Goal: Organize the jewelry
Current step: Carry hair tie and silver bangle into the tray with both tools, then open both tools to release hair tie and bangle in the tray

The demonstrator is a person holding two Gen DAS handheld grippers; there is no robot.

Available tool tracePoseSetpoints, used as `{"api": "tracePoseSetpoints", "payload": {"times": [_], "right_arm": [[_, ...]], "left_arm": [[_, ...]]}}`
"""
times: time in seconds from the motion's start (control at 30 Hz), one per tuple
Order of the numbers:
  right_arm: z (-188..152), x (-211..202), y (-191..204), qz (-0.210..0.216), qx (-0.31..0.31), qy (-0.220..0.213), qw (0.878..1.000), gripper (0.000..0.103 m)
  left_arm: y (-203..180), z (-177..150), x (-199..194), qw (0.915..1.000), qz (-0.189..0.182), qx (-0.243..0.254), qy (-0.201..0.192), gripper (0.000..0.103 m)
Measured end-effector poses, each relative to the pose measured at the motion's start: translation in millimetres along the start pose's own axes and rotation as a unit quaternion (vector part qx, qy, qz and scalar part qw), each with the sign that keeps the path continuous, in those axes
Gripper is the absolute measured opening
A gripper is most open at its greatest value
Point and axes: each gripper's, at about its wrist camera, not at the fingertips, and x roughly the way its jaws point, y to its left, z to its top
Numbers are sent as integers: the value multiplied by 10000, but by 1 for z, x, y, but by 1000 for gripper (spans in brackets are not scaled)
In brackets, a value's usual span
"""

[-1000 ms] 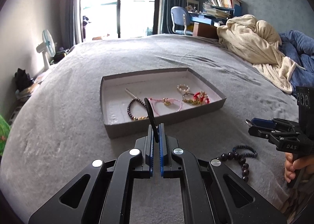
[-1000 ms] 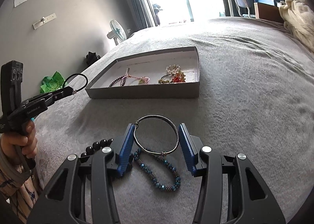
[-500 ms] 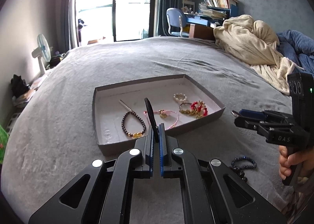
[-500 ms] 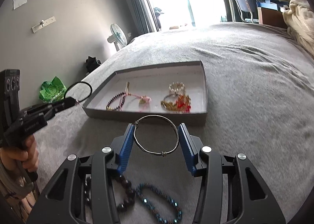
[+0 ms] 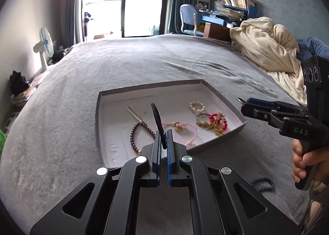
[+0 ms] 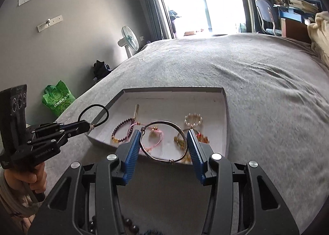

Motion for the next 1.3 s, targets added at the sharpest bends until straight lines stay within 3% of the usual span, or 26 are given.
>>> {"api": "tracePoseSetpoints", "payload": {"times": [0.47,1.13,1.2,1.27,1.3], "right_arm": [[9,67,-13,-205,-55,612,9979,46],[-2,96,-26,-556,-109,957,9938,47],[-3,93,-28,-539,-56,907,9944,47],[-3,89,-28,-511,-21,850,9951,49],[-3,88,-27,-511,-21,833,9952,50]], "left_arm": [[21,10,44,9992,120,-90,379,5],[29,-2,77,9961,293,-159,815,6],[29,-3,76,9962,300,-179,801,13],[30,-4,73,9965,338,-206,734,32],[30,-4,71,9966,364,-205,710,36]]}}
